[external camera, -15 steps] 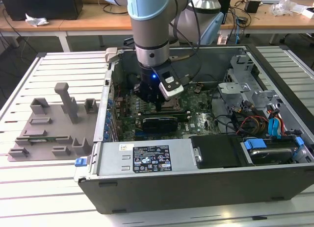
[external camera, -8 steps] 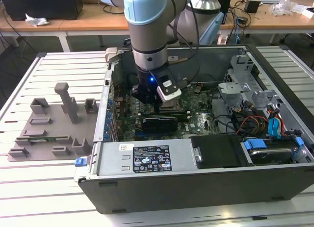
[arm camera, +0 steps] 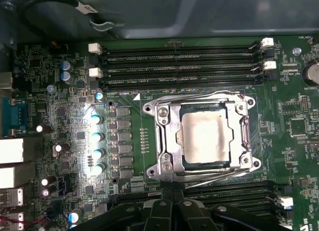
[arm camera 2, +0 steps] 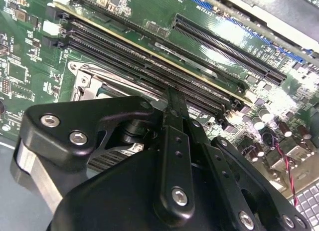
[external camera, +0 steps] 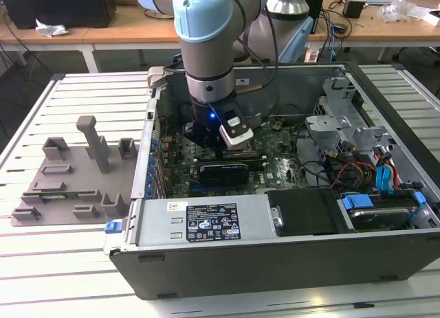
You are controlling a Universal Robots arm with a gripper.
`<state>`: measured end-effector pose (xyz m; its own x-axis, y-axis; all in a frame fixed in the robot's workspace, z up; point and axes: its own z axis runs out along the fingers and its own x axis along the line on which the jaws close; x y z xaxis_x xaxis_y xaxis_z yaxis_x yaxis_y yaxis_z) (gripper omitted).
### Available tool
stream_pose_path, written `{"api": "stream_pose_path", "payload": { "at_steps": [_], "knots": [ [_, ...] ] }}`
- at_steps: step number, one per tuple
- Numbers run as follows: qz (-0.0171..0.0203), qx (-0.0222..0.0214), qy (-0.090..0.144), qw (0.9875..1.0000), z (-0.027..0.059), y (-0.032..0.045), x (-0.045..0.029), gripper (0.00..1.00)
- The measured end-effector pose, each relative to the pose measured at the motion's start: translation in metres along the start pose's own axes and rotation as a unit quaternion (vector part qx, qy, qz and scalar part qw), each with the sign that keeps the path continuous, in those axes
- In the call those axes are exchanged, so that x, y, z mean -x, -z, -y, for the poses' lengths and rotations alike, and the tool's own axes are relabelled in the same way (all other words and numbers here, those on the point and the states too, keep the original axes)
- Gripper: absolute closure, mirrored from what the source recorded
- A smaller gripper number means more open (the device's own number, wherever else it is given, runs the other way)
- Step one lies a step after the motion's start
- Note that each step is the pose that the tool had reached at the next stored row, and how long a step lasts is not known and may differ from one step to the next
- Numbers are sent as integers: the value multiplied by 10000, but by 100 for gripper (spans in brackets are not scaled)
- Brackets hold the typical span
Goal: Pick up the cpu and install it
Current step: 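Install the second cpu locking lever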
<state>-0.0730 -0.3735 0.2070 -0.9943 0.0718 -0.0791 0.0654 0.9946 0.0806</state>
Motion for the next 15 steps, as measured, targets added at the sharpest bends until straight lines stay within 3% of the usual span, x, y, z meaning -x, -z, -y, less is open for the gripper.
{"api": "stream_pose_path", "payload": {
  "at_steps": [9,15],
  "knots": [
    [-1,21,-2,10000,28,-38,-3,89],
    [-1,21,-2,10000,20,65,5,89]
  ]
}}
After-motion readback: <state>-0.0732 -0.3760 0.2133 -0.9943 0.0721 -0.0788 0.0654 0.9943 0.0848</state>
